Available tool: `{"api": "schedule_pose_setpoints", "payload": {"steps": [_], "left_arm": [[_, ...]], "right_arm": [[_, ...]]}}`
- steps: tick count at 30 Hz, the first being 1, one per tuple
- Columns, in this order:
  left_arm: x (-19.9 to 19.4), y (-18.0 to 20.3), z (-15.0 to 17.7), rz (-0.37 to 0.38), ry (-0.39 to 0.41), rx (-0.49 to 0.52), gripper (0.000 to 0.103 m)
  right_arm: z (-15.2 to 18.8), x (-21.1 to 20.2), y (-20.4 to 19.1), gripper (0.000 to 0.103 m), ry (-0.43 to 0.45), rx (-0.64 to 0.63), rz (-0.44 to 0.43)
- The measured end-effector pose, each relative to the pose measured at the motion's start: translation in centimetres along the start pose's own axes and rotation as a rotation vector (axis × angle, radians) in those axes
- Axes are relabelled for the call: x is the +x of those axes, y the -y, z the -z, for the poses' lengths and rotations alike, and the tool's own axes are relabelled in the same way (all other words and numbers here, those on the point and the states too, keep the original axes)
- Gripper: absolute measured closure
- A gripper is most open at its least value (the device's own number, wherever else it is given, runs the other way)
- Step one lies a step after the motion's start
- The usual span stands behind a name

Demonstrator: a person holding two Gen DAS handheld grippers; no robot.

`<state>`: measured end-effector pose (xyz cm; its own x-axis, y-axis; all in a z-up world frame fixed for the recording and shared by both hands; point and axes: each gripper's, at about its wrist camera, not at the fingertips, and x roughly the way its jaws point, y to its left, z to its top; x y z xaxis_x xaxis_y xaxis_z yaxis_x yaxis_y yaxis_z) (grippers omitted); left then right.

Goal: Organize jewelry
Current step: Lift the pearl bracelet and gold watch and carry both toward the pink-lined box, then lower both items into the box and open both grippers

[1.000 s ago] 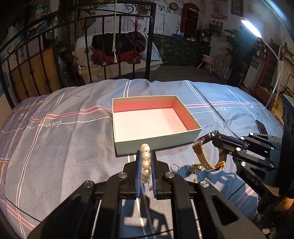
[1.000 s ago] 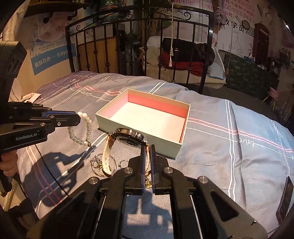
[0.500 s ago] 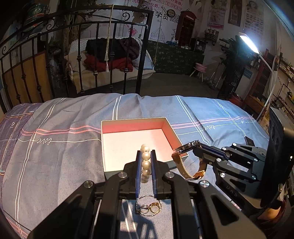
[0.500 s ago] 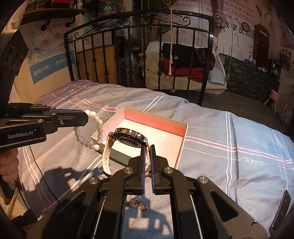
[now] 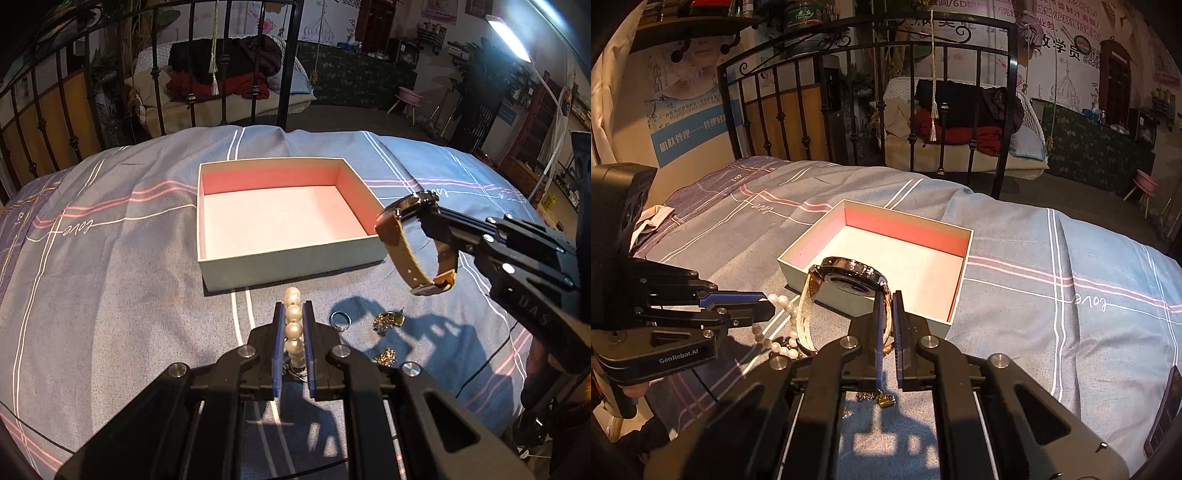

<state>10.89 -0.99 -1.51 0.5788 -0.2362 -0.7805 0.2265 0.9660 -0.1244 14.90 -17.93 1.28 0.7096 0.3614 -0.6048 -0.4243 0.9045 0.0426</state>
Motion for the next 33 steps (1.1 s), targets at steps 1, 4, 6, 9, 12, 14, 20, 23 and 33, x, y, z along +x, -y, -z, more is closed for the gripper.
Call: {"api": "schedule_pose_setpoints", "payload": {"steps": [1, 4, 6, 9, 12, 14, 20, 23, 33], "left_arm": [[-0.2, -0.3, -0.1, 0.005, 0.004, -0.011, 0.094], [-1.0, -0.7, -0.9, 0.011, 0.032, -0.019, 0.094], [-1.7, -0.7, -1.6, 0.018, 0.054, -0.016, 0.094], [-2.3, -0.6, -2.9, 0.029, 0.079, -0.017, 0.094], [-2.6, -0.3, -4.4, 0.035, 0.101, -0.016, 0.094], [-2.6, 0.0, -5.3, 0.036, 0.115, -0.008, 0.094], [-1.2, 0.1, -8.7, 0.034, 0.130, -0.021, 0.094], [0.4, -0.3, -10.0, 0.013, 0.128, -0.033, 0.094], [5.7, -1.9, -10.6, 0.009, 0.033, -0.073, 0.094]], "right_arm": [[0.1, 0.1, -0.1, 0.098, -0.005, -0.002, -0.002], [0.2, 0.5, -0.2, 0.098, -0.015, -0.006, -0.004], [0.0, 0.7, -0.4, 0.098, -0.014, -0.012, -0.001], [-0.8, 0.9, -0.5, 0.098, -0.010, -0.034, 0.007], [-1.9, 1.3, -0.5, 0.098, -0.004, -0.049, 0.014], [-2.8, 1.7, -0.3, 0.098, 0.003, -0.050, 0.016], [-5.3, 4.4, 1.0, 0.098, -0.011, -0.027, 0.022], [-6.1, 6.4, 1.7, 0.098, -0.041, -0.013, 0.031], [-5.2, 12.1, 2.7, 0.098, -0.153, 0.015, 0.018]]}}
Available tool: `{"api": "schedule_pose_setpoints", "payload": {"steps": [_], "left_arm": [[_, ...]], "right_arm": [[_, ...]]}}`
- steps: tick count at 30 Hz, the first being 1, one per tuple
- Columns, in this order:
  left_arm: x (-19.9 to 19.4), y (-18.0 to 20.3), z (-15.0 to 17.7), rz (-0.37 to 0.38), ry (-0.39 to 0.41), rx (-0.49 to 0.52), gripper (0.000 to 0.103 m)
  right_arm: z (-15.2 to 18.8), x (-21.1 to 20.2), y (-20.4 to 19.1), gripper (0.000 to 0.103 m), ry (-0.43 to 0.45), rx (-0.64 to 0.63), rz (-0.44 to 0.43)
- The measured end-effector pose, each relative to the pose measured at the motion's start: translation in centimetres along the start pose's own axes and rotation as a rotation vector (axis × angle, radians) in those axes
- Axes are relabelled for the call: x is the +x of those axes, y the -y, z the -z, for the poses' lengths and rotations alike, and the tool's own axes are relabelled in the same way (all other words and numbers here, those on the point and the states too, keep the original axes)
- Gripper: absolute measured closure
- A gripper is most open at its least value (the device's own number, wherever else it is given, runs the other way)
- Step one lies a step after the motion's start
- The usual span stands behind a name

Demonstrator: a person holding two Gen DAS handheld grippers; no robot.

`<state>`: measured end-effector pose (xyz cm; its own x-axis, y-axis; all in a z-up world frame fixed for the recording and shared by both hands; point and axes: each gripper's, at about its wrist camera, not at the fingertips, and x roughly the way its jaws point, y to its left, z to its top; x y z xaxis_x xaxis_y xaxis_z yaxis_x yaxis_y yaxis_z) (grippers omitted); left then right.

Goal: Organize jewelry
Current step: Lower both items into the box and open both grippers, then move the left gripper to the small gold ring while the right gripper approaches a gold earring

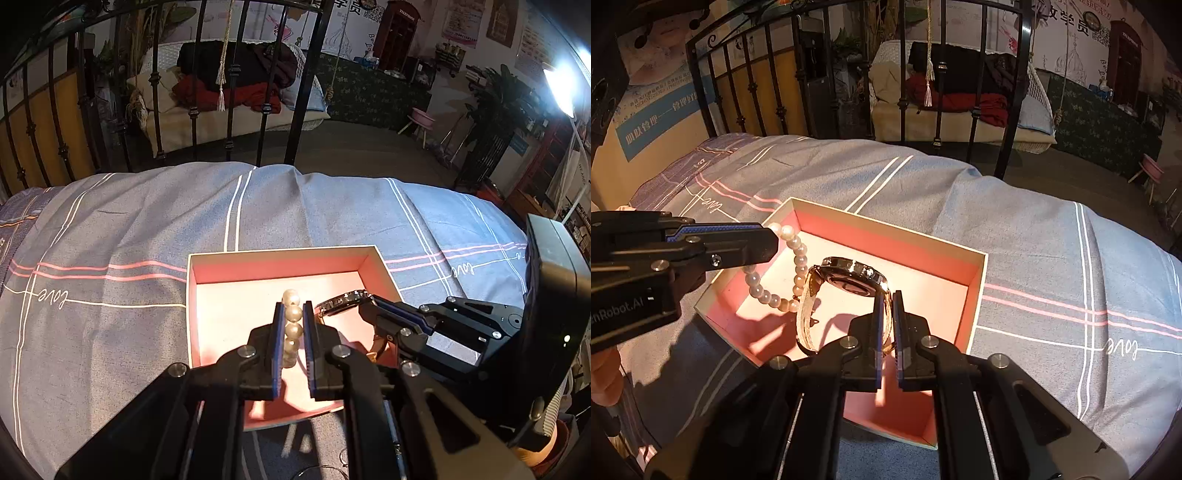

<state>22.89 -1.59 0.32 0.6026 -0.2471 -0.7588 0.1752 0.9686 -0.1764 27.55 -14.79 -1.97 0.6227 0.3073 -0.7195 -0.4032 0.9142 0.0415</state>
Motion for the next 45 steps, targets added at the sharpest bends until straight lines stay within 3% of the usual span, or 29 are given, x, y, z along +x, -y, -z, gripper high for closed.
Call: {"api": "schedule_pose_setpoints", "payload": {"steps": [9, 22, 28, 29, 31, 32, 35, 39, 45], "left_arm": [[2.8, -0.7, 0.3, -0.004, -0.063, -0.018, 0.094], [2.9, -1.1, 0.5, -0.039, -0.065, -0.015, 0.092], [1.1, -1.3, 0.3, -0.033, -0.027, -0.025, 0.059], [0.5, -1.2, 0.3, -0.031, -0.017, -0.027, 0.051], [-0.8, -1.0, 0.3, -0.028, 0.010, -0.035, 0.042], [-1.6, -0.8, 0.5, -0.017, 0.024, -0.036, 0.040], [-3.7, -0.1, 1.7, 0.005, 0.052, -0.024, 0.038], [-5.2, 0.5, 5.9, 0.025, 0.034, -0.007, 0.030], [-5.0, 0.5, 12.8, 0.055, -0.042, -0.041, 0.025]], "right_arm": [[1.1, 2.7, 0.2, 0.098, -0.072, 0.001, -0.006], [1.6, 3.6, -0.1, 0.097, -0.099, -0.026, 0.018], [1.4, 1.6, 0.2, 0.097, -0.052, -0.013, 0.041], [1.4, 1.1, 0.3, 0.094, -0.043, -0.008, 0.042], [1.3, -0.2, 0.4, 0.067, -0.018, 0.004, 0.047], [1.4, -1.1, 0.4, 0.044, 0.004, 0.008, 0.053], [2.2, -4.0, 0.2, 0.042, 0.062, 0.006, 0.049], [5.0, -7.6, -0.2, 0.042, 0.101, 0.005, 0.041], [12.0, -9.1, -1.7, 0.042, 0.020, 0.020, 0.024]]}}
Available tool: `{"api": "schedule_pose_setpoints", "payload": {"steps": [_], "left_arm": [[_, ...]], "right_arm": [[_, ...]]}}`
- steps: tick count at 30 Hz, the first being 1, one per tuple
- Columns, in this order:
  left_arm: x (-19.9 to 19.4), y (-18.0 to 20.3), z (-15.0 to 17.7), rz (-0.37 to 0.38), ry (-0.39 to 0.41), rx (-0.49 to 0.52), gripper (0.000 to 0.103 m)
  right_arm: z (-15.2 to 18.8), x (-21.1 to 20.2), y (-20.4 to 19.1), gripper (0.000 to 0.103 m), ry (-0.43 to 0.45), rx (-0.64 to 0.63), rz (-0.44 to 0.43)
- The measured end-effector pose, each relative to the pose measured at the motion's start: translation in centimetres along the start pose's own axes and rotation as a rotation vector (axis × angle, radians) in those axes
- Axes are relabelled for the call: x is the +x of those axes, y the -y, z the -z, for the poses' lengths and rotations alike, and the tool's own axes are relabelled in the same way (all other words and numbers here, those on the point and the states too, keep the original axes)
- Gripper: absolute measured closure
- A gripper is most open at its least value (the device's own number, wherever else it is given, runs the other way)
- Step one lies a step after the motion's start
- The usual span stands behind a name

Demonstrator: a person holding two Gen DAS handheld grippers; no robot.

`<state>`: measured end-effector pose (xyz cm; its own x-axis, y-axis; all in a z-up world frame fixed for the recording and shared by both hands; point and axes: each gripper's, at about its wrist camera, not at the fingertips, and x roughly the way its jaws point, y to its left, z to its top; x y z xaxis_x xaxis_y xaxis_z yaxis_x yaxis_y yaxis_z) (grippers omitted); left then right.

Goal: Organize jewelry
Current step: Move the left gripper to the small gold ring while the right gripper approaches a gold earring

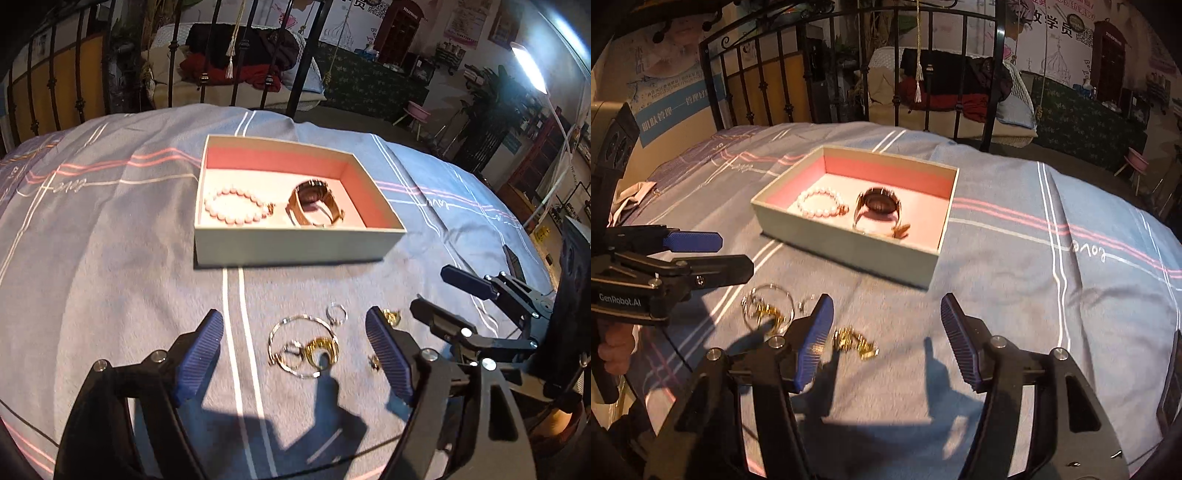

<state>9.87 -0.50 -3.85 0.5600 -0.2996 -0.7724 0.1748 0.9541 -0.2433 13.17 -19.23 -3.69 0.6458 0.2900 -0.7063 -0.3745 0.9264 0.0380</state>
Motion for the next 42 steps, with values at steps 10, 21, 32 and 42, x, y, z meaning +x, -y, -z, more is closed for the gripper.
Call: {"api": "schedule_pose_setpoints", "payload": {"steps": [10, 21, 32, 42], "left_arm": [[2.5, 1.5, 1.9, -0.031, -0.060, 0.087, 0.032], [3.6, 2.0, 2.0, -0.074, -0.059, 0.157, 0.063], [3.3, 2.0, 2.0, -0.064, -0.065, 0.136, 0.071], [2.4, 1.3, 2.1, -0.053, -0.052, 0.108, 0.071]], "right_arm": [[4.3, 1.0, -2.8, 0.042, -0.077, -0.034, -0.044], [3.4, 2.5, -3.5, 0.049, -0.078, -0.046, -0.074], [3.3, 2.5, -3.8, 0.060, -0.077, -0.052, -0.095], [3.4, 2.4, -3.6, 0.060, -0.075, -0.049, -0.105]]}}
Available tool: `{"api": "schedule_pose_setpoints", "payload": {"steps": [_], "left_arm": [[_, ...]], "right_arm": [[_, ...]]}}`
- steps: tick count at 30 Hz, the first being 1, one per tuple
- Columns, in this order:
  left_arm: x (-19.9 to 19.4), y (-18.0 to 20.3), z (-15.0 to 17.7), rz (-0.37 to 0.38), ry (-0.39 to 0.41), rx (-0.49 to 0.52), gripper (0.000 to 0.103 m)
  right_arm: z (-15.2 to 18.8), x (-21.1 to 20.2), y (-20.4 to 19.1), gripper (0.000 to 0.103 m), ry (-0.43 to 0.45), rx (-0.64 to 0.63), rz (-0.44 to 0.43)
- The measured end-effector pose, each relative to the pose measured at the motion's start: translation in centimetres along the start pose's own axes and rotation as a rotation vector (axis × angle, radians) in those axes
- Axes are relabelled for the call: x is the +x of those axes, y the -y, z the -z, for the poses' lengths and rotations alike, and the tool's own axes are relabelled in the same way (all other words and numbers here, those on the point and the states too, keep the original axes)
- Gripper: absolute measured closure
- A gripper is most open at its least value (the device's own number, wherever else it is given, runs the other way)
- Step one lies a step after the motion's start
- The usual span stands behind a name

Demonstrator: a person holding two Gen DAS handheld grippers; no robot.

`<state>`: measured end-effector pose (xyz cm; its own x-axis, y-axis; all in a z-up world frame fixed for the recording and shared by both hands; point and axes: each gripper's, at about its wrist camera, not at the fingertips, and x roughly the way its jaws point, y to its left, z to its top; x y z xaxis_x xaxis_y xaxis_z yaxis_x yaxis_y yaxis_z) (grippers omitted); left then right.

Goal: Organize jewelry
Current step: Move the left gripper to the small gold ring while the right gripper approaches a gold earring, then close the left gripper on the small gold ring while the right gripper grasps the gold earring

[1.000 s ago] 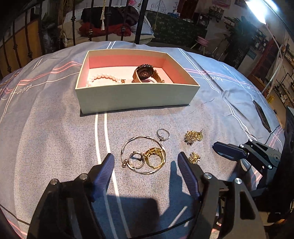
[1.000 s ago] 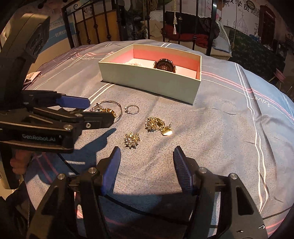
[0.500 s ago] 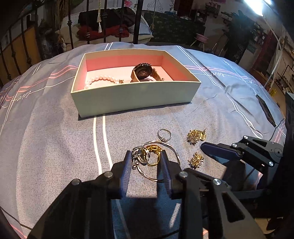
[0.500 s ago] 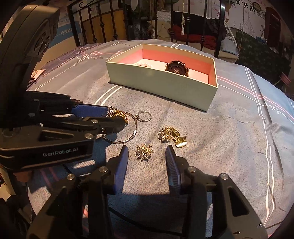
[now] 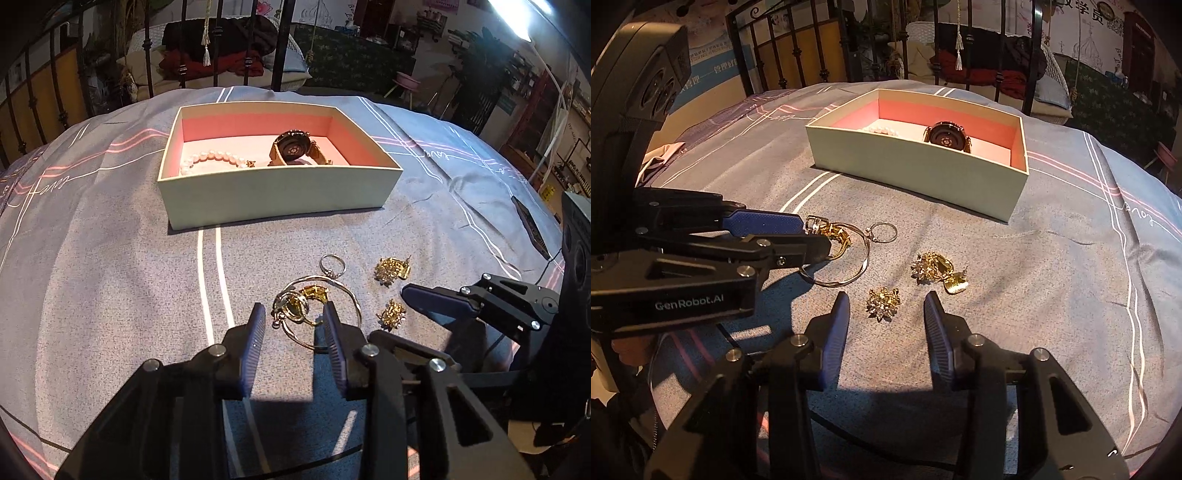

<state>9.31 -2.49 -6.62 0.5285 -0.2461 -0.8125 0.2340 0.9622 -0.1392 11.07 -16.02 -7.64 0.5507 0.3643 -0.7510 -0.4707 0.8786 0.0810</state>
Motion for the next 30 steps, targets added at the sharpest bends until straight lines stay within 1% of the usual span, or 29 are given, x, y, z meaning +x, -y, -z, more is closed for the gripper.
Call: {"api": "schedule_pose_setpoints", "payload": {"steps": [3, 5, 8, 10, 11, 14, 22, 23, 24, 25, 27, 30], "left_arm": [[-0.1, -0.6, -0.2, 0.015, 0.007, -0.032, 0.071], [-0.2, -0.6, -0.3, 0.029, 0.010, -0.031, 0.071], [0.1, 0.0, -0.4, 0.021, 0.011, -0.006, 0.071], [0.3, 0.2, -0.5, 0.013, 0.016, 0.000, 0.073], [0.4, 0.3, -0.5, 0.014, 0.016, 0.003, 0.075], [0.7, 0.5, -0.6, 0.005, 0.017, 0.014, 0.075], [0.6, -0.1, -0.7, 0.010, 0.026, -0.001, 0.075], [0.5, -0.2, -0.7, 0.013, 0.031, -0.002, 0.077], [0.5, -0.1, -0.8, 0.018, 0.034, 0.000, 0.079], [0.4, -0.1, -0.8, 0.023, 0.035, 0.003, 0.083], [0.3, 0.0, -0.8, 0.019, 0.039, 0.008, 0.083], [0.2, 0.0, -0.7, 0.016, 0.044, 0.004, 0.083]], "right_arm": [[0.0, 0.0, 0.0, 0.061, 0.000, 0.001, -0.003], [0.0, 0.0, 0.0, 0.061, -0.001, 0.000, -0.003], [0.0, 0.0, -0.1, 0.061, -0.002, -0.001, -0.003], [0.0, 0.0, -0.1, 0.061, -0.002, -0.002, -0.003], [0.0, 0.0, -0.2, 0.062, -0.001, -0.003, -0.003], [-0.1, 0.1, -0.2, 0.065, -0.002, -0.005, -0.004], [0.0, 0.1, -0.4, 0.069, -0.002, -0.005, -0.008], [0.0, 0.1, -0.4, 0.070, -0.002, -0.006, -0.009], [0.0, 0.1, -0.4, 0.074, -0.001, -0.006, -0.010], [0.0, 0.1, -0.5, 0.076, 0.000, -0.007, -0.012], [0.0, 0.1, -0.5, 0.083, 0.001, -0.007, -0.016], [0.0, 0.1, -0.5, 0.083, 0.002, -0.006, -0.018]]}}
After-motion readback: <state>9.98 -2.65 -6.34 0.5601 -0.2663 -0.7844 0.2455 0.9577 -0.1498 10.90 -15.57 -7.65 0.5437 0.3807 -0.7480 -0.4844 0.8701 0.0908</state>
